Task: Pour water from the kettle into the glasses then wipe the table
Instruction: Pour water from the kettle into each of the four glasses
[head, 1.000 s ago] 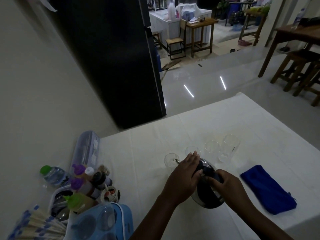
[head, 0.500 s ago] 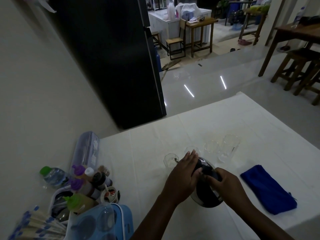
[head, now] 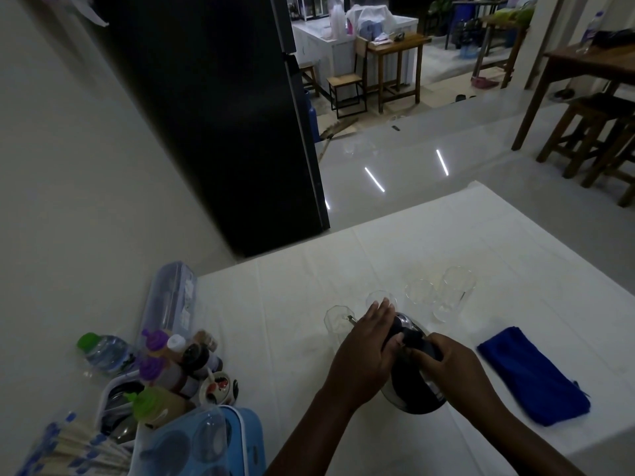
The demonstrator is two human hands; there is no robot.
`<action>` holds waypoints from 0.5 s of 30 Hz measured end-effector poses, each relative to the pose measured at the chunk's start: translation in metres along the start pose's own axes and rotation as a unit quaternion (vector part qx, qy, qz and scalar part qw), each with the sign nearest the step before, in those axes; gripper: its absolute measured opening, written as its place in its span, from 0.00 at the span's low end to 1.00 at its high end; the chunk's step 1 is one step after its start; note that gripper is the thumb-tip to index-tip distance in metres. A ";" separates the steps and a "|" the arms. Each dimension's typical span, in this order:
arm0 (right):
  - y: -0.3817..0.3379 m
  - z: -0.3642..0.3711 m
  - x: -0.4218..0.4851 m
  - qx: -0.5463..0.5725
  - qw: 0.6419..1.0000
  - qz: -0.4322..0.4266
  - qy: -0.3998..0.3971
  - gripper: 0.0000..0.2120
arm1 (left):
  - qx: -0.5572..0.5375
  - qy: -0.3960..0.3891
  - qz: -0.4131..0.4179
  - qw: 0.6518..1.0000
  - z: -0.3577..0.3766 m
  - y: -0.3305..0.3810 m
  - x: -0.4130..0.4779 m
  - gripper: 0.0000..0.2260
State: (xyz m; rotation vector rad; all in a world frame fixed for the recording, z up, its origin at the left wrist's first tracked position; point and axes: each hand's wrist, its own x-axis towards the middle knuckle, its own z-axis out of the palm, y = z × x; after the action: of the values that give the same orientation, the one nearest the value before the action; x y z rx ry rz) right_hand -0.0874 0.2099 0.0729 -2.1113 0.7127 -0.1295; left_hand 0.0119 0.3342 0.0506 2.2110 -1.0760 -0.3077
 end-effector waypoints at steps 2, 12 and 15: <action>0.000 -0.001 0.000 0.000 1.000 -0.002 -0.001 0.04 | 0.000 0.000 -0.001 1.000 0.001 0.000 0.000 0.26; 0.001 -0.002 0.000 -0.011 1.000 0.005 0.002 0.05 | -0.004 0.005 -0.003 1.000 0.002 0.002 0.000 0.28; 0.000 -0.002 0.000 -0.010 1.000 0.007 -0.002 0.06 | -0.012 0.007 -0.004 1.000 0.002 0.002 0.000 0.28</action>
State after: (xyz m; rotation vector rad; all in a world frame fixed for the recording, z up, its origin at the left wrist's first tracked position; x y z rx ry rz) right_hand -0.0878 0.2087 0.0739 -2.1240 0.7284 -0.1103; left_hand 0.0093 0.3325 0.0506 2.1929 -1.0510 -0.3056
